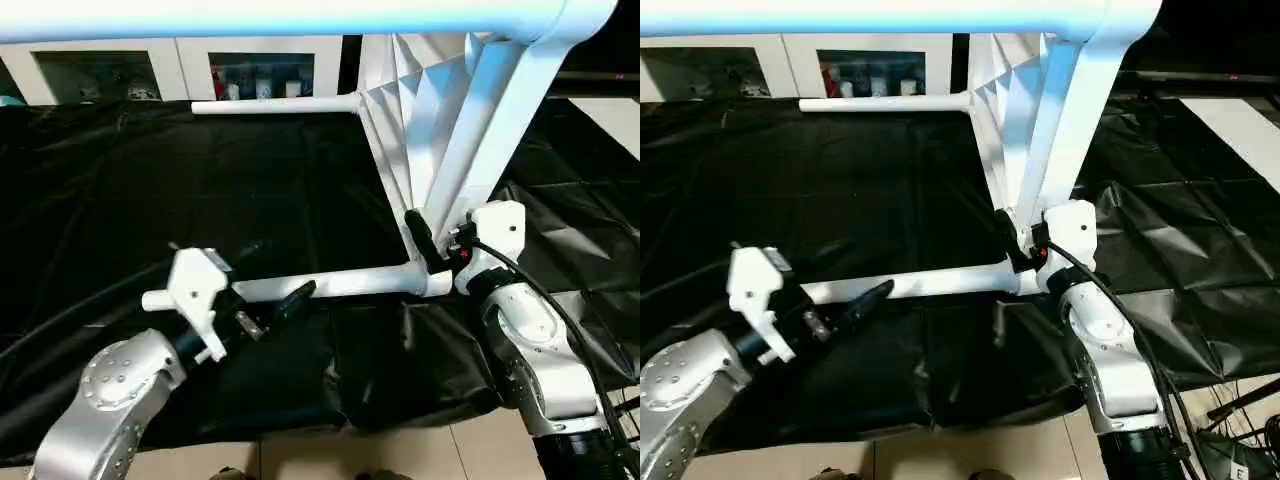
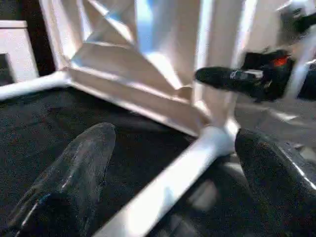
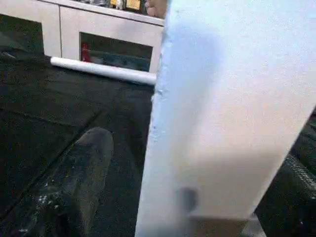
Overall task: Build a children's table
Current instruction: Flip table
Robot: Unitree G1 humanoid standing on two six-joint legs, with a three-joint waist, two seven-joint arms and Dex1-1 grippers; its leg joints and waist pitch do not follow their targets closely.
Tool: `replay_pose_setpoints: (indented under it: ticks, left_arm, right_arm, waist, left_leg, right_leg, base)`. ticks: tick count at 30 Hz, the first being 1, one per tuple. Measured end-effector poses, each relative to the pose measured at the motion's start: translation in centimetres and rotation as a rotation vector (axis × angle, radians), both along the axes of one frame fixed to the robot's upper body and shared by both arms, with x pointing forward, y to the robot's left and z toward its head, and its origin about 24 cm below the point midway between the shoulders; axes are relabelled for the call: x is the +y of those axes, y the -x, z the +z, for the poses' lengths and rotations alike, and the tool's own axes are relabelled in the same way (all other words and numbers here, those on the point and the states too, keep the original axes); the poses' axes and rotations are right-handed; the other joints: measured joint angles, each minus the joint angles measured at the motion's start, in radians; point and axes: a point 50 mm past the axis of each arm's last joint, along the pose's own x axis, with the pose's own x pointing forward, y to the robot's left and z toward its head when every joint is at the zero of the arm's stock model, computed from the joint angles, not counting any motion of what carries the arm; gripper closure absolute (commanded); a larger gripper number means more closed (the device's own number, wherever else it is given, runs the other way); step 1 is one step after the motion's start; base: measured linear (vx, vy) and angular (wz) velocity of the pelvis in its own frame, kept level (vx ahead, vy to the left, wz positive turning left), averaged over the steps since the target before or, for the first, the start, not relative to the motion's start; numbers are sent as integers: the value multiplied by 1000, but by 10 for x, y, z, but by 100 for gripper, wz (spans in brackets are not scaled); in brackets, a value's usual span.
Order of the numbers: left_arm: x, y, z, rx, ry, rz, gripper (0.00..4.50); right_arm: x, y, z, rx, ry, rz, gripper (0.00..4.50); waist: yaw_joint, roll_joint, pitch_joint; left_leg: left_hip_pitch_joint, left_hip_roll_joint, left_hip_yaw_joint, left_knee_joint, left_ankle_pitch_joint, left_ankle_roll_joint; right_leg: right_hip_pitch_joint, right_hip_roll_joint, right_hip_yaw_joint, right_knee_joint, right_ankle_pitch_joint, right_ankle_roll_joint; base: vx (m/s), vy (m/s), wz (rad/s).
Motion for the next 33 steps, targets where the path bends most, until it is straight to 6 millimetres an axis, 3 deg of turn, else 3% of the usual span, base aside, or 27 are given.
replay_pose_setpoints:
  ticks: [4, 13, 19, 25, 30, 33]
  left_arm:
    - [2, 13, -12, 53, -28, -59, 16]
    - [1, 14, -16, 45, -59, -70, 16]
    - [1, 14, -16, 39, -60, -70, 16]
    - [1, 14, -16, 34, -71, -67, 16]
    - [1, 14, -16, 34, -71, -66, 16]
    - [1, 14, -16, 33, -72, -66, 16]
  right_arm:
    - [2, 0, -1, -1, -5, -4, 52]
    - [4, -5, -3, -3, -11, -4, 52]
    - [4, -9, -4, -11, -5, -21, 124]
    - [4, -12, -1, -52, -2, -34, 124]
    - [9, -12, 1, -83, -28, -52, 73]
    - [9, -12, 1, -84, -29, -60, 73]
  waist:
    - [-2, -1, -1]
    - [-4, -1, -1]
    - [-5, -1, -1]
    - [-4, -1, -1]
    - [-4, -1, -1]
    - [-2, -1, -1]
  left_leg:
    - [0, 0, 0, 1, 0, 0]
    - [0, 0, -1, 3, 0, 0]
    - [0, 0, -1, 5, 0, 0]
    - [0, 0, 0, 6, 0, 0]
    - [0, 0, 0, 6, 0, 0]
    - [0, 0, 0, 7, 0, 0]
  right_leg:
    - [0, 0, 0, 0, 0, 0]
    - [1, 0, 0, 1, 2, 0]
    - [1, 0, 1, 2, 3, 0]
    - [1, 0, 1, 3, 4, -1]
    - [1, 0, 1, 3, 4, -1]
    - [1, 0, 1, 3, 4, -1]
  base:
    - [0, 0, 0]
    - [0, 0, 0]
    - [0, 0, 0]
    - [0, 0, 0]
    - [0, 0, 0]
    - [0, 0, 0]
